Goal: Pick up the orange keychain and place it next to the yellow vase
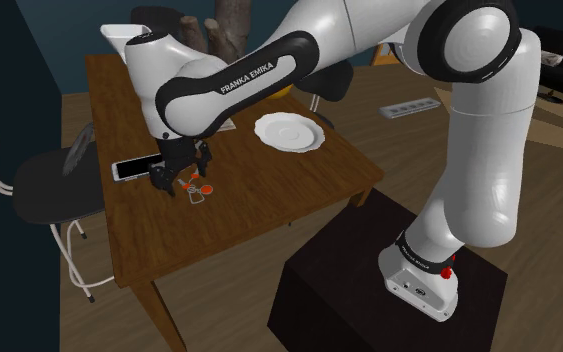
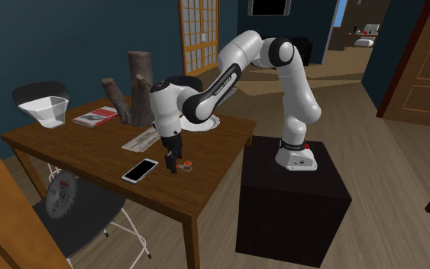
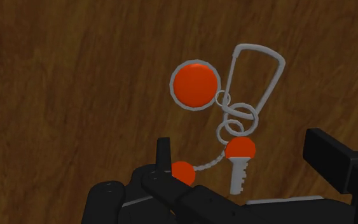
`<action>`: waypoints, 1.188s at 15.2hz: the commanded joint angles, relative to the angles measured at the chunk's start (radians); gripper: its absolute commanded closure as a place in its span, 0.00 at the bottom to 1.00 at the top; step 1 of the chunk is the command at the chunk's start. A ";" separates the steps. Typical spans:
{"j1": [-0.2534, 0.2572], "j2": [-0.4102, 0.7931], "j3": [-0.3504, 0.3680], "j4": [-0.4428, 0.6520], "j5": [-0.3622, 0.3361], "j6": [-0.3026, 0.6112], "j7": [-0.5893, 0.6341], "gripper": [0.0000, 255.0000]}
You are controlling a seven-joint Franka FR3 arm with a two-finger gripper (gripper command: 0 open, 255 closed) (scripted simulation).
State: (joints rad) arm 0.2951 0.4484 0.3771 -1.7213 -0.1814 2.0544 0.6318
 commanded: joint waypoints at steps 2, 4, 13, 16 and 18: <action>0.000 0.000 0.000 0.000 0.000 0.001 0.000 0.00; 0.000 0.000 0.000 0.000 0.000 0.000 0.000 1.00; 0.000 0.000 0.000 0.000 0.000 0.001 0.000 1.00; -0.003 -0.018 0.004 0.015 0.008 -0.032 -0.005 1.00; -0.004 -0.029 0.007 0.027 0.013 -0.054 -0.008 1.00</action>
State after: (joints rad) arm 0.2921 0.4270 0.3828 -1.6980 -0.1714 2.0123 0.6250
